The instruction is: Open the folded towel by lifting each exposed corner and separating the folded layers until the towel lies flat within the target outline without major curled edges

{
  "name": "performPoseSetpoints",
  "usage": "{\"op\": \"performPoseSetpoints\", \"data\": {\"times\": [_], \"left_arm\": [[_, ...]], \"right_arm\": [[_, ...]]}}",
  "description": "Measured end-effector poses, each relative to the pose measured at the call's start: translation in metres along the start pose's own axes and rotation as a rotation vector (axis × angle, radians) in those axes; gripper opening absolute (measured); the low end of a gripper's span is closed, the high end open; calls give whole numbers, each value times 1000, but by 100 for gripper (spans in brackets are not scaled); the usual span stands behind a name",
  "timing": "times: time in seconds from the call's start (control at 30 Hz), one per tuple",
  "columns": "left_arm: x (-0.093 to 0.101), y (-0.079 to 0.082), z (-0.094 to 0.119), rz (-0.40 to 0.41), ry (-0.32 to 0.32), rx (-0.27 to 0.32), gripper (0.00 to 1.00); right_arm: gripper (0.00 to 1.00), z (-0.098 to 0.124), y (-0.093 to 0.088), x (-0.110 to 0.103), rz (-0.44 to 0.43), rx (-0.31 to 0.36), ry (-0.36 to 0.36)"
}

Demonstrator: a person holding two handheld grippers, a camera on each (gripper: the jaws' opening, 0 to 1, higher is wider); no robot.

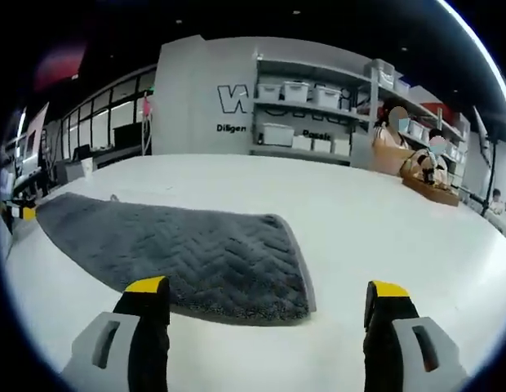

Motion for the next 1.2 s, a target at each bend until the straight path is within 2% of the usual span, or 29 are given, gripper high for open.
{"op": "performPoseSetpoints", "data": {"times": [0.1, 0.27, 0.43, 0.57, 0.67, 0.83, 1.2], "left_arm": [[6, 4, 1, 11, -29, 11, 99], [30, 13, 2, 27, -151, 44, 99], [36, 11, 1, -1, -170, 13, 99], [41, 11, 3, -5, -182, -4, 99], [47, 11, 3, 5, -207, -6, 99], [61, 11, 4, -3, -258, -9, 98], [77, 12, 5, -17, -301, 1, 98]], "right_arm": [[99, 1, 2, -8, -1, -3, 25], [99, 2, 6, -26, -19, 4, 96], [99, 4, 7, -35, -2, -2, 117], [99, 6, 9, -51, -16, -5, 183], [99, 7, 9, -64, -31, -11, 236], [99, 9, 7, -75, 1, -29, 258], [99, 7, 4, -95, 49, -44, 336]]}}
Point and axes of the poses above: the point that each gripper's makers call its tool centre point, and the gripper's own axes: z roughly backward along the fingers, x roughly to its right, y roughly out of its top, the point moved 4 cm from there along z, roughly backward along the fingers, and after that the axes turned 12 degrees about x, right-handed, at the moved point
